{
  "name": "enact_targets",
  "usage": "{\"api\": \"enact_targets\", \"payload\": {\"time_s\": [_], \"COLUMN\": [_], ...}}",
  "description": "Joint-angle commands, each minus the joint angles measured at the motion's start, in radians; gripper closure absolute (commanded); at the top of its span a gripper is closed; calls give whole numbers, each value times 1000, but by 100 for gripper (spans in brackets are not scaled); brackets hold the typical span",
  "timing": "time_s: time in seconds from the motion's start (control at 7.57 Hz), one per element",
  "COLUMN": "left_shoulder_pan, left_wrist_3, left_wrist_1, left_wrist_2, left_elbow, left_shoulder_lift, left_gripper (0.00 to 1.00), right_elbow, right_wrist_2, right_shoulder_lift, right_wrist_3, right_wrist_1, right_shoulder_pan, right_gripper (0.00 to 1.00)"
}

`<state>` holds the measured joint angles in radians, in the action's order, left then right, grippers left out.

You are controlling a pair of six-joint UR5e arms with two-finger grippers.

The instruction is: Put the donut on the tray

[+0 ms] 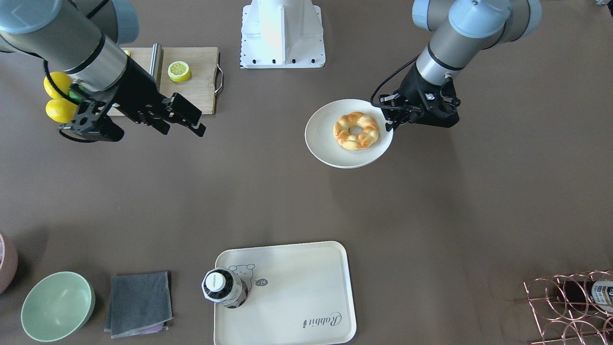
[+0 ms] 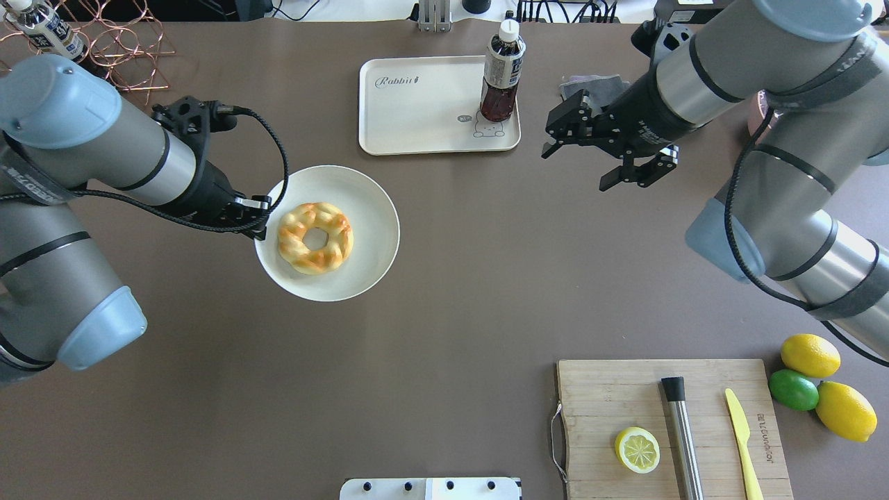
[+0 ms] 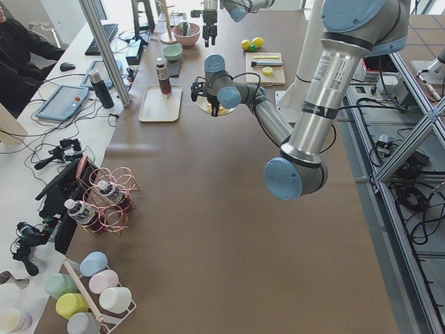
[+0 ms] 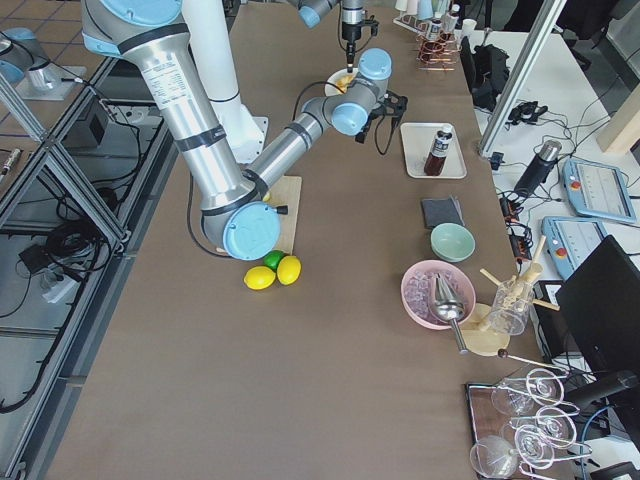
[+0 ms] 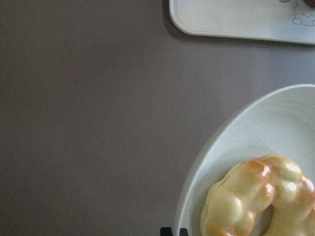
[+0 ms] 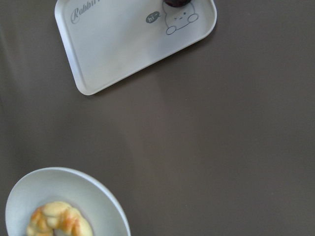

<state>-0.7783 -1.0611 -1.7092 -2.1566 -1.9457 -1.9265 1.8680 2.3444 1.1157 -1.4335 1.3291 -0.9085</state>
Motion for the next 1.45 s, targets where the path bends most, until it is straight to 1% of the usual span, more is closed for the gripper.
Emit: {"api": "enact_targets", "payload": {"time_s": [0.0, 0.13, 0.26, 0.4, 0.53, 0.79, 0.93, 1.06, 1.19, 1.32], "left_shoulder_pan": [-166, -192, -203, -205, -205, -205, -205, -196, -164, -110], "left_wrist_3": [124, 118, 57, -82, -159, -284, -357, -487, -623, -704], "left_wrist_1": [3, 2, 17, 46, 45, 30, -39, -216, -392, -442], "left_wrist_2": [-184, -245, -273, -293, -295, -295, -295, -286, -272, -135], "left_elbow": [36, 92, 141, 234, 298, 393, 445, 541, 661, 707], "left_shoulder_lift": [86, 68, 22, -91, -157, -257, -279, -301, -349, -402], "left_gripper": [100, 100, 100, 100, 100, 100, 100, 100, 100, 100], "right_elbow": [-15, -27, -29, -35, -47, -133, -160, -173, -178, -178], "right_wrist_2": [52, 46, 29, -12, -49, -54, -53, -50, -48, -47], "right_shoulder_lift": [226, 298, 335, 349, 349, 372, 386, 400, 417, 430], "right_wrist_3": [287, 430, 622, 819, 954, 1144, 1217, 1260, 1281, 1306], "right_wrist_1": [5, 25, 124, 248, 324, 329, 328, 328, 328, 328], "right_shoulder_pan": [-105, -142, -183, -217, -251, -326, -358, -384, -398, -411], "right_gripper": [0, 0, 0, 0, 0, 0, 0, 0, 0, 0]}}
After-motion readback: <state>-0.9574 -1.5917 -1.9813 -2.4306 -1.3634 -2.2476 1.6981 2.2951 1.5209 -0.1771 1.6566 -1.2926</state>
